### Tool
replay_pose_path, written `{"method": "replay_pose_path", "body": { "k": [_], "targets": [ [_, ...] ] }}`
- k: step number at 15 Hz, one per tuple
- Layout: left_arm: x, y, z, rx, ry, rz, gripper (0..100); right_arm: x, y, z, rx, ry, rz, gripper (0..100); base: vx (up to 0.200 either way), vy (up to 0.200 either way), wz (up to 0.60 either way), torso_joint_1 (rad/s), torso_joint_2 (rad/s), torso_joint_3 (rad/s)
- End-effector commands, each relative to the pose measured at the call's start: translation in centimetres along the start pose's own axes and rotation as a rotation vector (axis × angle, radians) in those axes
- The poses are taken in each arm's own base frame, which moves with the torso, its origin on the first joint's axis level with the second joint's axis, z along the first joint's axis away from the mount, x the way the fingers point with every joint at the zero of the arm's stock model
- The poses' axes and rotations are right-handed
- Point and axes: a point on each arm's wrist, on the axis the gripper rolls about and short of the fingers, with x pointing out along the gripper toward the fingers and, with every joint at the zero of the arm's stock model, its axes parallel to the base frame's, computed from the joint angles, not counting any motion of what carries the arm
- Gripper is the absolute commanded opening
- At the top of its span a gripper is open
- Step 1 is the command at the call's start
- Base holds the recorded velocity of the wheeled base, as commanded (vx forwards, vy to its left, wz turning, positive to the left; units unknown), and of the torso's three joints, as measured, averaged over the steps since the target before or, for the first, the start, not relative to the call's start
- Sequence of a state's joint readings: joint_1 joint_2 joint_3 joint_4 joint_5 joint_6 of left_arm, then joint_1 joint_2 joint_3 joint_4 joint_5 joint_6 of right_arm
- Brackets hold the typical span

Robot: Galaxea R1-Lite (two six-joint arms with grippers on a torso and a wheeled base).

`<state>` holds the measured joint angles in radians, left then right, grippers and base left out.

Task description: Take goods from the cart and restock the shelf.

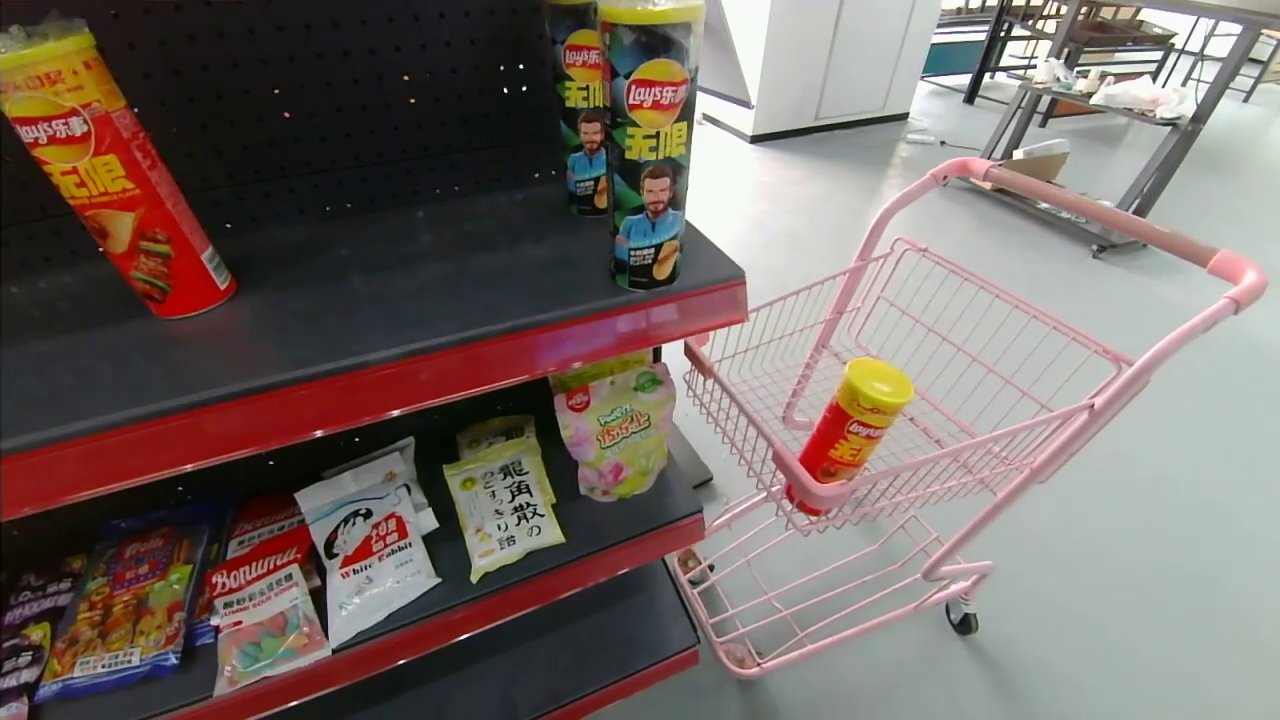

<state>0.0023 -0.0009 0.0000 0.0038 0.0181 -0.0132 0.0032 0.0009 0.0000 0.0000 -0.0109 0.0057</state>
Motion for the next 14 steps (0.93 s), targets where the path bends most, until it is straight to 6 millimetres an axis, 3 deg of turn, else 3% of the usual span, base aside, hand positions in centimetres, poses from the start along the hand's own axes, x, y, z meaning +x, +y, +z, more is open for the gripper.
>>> {"method": "replay_pose_path", "body": {
  "k": [1,9,14],
  "targets": [
    [0.01,0.00,-0.01,-0.001,0.002,0.001,100,0.01,0.00,0.00,0.000,0.001,0.000,100,0.000,0.000,0.00,-0.149,0.53,0.364],
    [0.01,0.00,-0.01,-0.001,0.002,0.001,100,0.01,0.00,0.00,-0.003,0.001,0.000,100,0.000,0.000,0.00,-0.114,0.47,0.364],
    [0.01,0.00,-0.01,-0.001,0.002,0.001,100,0.05,0.00,0.05,-0.015,0.008,-0.014,100,0.000,0.000,0.00,-0.011,0.07,0.058]
  ]
}}
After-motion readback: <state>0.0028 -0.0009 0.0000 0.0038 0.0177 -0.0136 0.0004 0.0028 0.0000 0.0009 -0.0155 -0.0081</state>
